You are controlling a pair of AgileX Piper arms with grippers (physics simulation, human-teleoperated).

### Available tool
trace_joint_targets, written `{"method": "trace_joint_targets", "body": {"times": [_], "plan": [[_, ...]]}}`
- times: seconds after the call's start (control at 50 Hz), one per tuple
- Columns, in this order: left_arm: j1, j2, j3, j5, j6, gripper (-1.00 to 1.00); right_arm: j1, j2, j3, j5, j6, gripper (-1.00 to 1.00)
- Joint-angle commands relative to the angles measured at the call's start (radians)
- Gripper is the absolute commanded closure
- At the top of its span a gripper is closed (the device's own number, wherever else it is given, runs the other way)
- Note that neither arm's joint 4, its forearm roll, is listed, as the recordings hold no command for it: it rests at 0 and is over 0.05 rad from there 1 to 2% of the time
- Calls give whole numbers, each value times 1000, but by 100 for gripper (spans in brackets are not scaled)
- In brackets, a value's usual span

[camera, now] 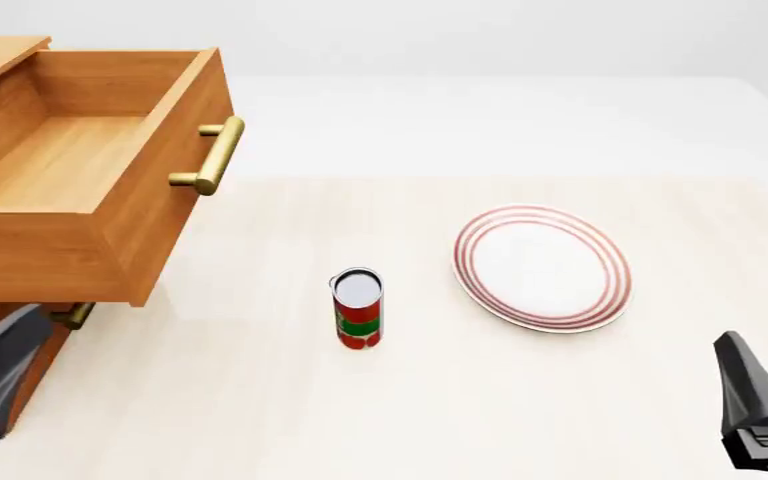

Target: Put the bowl in the top drawer of the cabinet.

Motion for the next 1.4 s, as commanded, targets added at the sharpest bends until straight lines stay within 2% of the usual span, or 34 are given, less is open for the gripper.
{"method": "trace_joint_targets", "body": {"times": [0.02,0.5,0.54,0.8,0.92,1.4], "plan": [[-97,65,-55,30,-33,-100,0,0,-2,2,0,-100],[-291,255,-66,-73,-136,-100,2,0,-2,2,-2,-100],[-328,294,-66,-103,-161,-100,2,0,-2,2,-3,-100],[-408,380,-72,-162,-202,-100,0,0,-2,2,0,-100],[-452,432,-68,-187,-247,-100,0,0,-2,2,0,-100],[-604,649,-161,-252,-253,-100,0,0,-2,2,0,-100]]}}
